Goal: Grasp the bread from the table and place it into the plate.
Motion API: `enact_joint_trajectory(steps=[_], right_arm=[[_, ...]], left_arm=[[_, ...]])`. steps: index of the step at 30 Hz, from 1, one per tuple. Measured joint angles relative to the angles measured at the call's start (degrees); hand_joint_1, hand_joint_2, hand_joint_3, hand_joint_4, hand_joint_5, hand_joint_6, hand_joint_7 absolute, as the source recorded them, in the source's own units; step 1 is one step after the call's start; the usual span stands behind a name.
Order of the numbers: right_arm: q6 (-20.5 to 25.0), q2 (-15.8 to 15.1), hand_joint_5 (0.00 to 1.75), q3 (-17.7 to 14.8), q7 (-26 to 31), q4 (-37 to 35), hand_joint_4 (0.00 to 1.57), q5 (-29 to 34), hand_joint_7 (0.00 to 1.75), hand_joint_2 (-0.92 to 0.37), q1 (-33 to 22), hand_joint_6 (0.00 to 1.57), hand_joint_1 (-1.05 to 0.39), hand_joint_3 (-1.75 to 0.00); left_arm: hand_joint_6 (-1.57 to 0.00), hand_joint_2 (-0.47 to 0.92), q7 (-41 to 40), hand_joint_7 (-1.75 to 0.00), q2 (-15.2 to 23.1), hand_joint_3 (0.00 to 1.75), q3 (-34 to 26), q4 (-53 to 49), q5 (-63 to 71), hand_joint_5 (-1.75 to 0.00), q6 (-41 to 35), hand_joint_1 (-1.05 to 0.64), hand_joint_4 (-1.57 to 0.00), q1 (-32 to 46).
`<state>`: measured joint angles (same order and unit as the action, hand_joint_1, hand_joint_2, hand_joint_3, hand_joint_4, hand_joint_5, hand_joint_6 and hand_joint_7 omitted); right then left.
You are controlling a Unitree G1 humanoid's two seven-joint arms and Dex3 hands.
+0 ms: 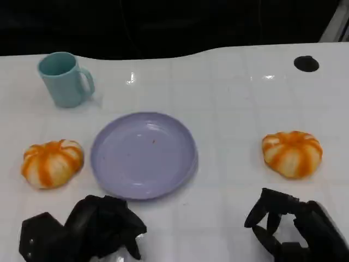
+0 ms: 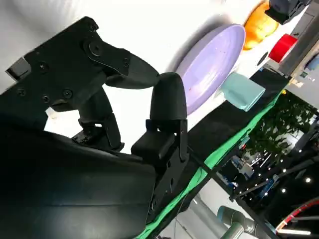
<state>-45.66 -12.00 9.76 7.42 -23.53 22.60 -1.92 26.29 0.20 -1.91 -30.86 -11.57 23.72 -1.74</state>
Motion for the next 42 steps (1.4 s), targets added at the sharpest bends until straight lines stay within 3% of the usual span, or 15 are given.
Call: enact_joint_trajectory(steps=[23, 25, 29, 30, 34, 36, 42], right_arm=[[0.0, 0.0, 1.75, 0.0, 0.0, -0.4, 0.72, 0.0, 1.36, -0.49, 0.0, 0.69, -0.33, -1.01], [0.0, 0.0, 1.73, 0.0, 0.0, -0.3, 0.69, -0.1, 1.23, -0.52, 0.0, 0.71, -0.32, -0.97], [0.0, 0.0, 1.40, -0.5, 0.2, 0.6, 0.62, -0.1, 0.79, -0.57, 0.0, 0.75, -0.33, -0.86], [0.2, 0.0, 1.24, -0.8, 0.4, 1.0, 0.59, 0.1, 0.61, -0.62, -0.1, 0.75, -0.36, -0.75], [2.8, -0.2, 0.81, -2.2, 2.0, 4.6, 0.47, 2.3, 0.20, -0.84, -0.3, 0.68, -0.40, -0.34], [3.8, -0.6, 0.64, -2.4, 2.7, 6.1, 0.37, 4.0, 0.09, -0.90, -0.2, 0.60, -0.42, -0.17], [9.0, -3.2, 0.51, -4.2, 3.5, 11.3, 0.25, 8.6, 0.02, -0.92, 0.2, 0.51, -0.48, -0.07]], left_arm=[[-1.56, 0.82, 0.1, -0.48, 0.0, 0.01, 0.0, 0.0, 0.0, -1.01, 0.0, -1.05, -1.46, -0.1], [-1.57, 0.82, 0.1, -0.49, 0.0, 0.01, 0.0, 0.0, 0.0, -1.01, 0.0, -1.05, -1.46, -0.1], [-1.57, 0.81, 0.0, -0.49, 0.0, 0.00, 0.0, 0.0, 0.0, -1.01, 0.0, -1.05, -1.46, -0.1], [-1.57, 0.81, 0.0, -0.49, 0.0, 0.00, 0.0, 0.0, 0.0, -1.01, 0.0, -1.05, -1.46, -0.1], [-1.57, 0.81, 0.0, -0.49, -0.1, 0.00, 0.0, 0.0, -0.1, -1.01, 0.0, -1.05, -1.46, -0.1], [-1.57, 0.81, 0.0, -0.49, -0.1, 0.00, 0.0, 0.0, -0.1, -1.01, 0.0, -1.05, -1.46, -0.1], [-1.57, 0.81, 0.1, -0.49, -0.1, 0.00, -0.1, -0.2, -0.1, -1.00, 0.0, -1.05, -1.46, -0.2]])
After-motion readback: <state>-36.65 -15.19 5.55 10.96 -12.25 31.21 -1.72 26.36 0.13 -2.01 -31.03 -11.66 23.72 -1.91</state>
